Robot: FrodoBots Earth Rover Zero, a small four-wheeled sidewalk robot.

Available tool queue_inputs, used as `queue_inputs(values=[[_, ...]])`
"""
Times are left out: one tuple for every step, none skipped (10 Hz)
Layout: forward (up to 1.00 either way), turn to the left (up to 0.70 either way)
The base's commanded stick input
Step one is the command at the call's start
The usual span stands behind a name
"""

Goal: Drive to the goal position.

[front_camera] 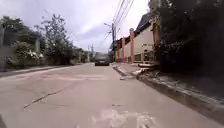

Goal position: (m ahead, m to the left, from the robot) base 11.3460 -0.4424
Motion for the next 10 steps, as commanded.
queue_inputs(values=[[0.70,0.00],[0.70,0.00],[0.70,0.00],[0.70,0.00],[0.70,0.00],[0.70,0.00],[0.70,0.00],[0.70,0.00],[0.70,0.00],[0.70,0.00]])
